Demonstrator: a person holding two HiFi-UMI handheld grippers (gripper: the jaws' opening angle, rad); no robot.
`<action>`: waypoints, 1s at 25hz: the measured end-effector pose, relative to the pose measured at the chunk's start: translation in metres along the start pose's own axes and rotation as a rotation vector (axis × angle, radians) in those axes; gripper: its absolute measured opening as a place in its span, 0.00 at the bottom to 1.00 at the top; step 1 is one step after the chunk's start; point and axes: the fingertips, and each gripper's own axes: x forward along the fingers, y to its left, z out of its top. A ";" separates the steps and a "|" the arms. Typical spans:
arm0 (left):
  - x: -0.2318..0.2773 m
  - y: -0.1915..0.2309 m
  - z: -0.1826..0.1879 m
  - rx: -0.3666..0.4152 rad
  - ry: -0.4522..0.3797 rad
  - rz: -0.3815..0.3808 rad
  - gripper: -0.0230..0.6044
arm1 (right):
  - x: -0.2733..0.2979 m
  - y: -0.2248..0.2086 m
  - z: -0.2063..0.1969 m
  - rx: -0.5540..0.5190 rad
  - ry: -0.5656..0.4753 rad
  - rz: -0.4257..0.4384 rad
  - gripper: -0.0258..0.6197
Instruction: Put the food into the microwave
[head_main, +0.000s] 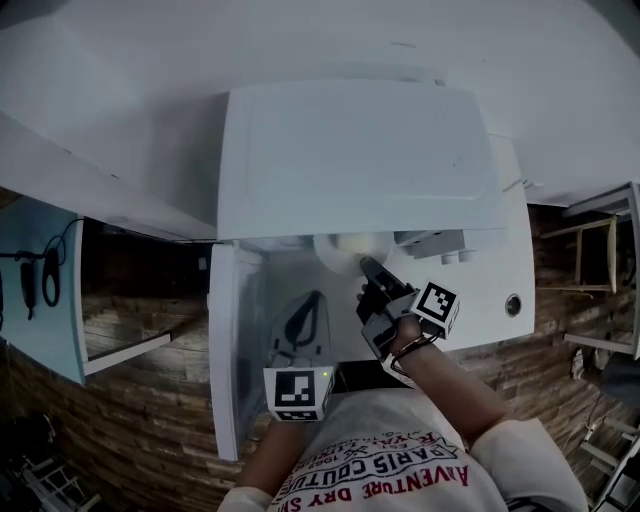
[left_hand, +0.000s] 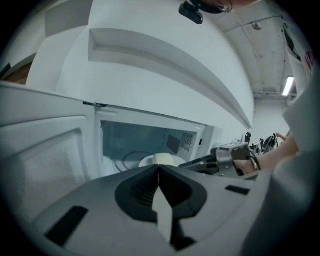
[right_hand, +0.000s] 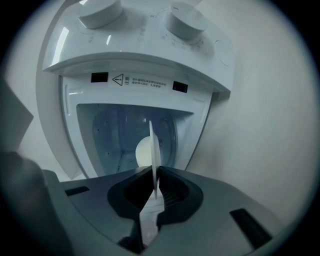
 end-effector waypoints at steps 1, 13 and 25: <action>0.000 -0.001 -0.002 -0.003 0.006 -0.003 0.05 | 0.005 -0.001 0.002 0.007 -0.009 0.004 0.09; -0.004 0.005 -0.012 -0.021 0.038 0.007 0.05 | 0.043 -0.007 0.024 0.075 -0.121 0.050 0.10; -0.004 0.003 -0.019 -0.040 0.065 -0.005 0.05 | 0.068 -0.002 0.026 -0.015 -0.142 0.007 0.11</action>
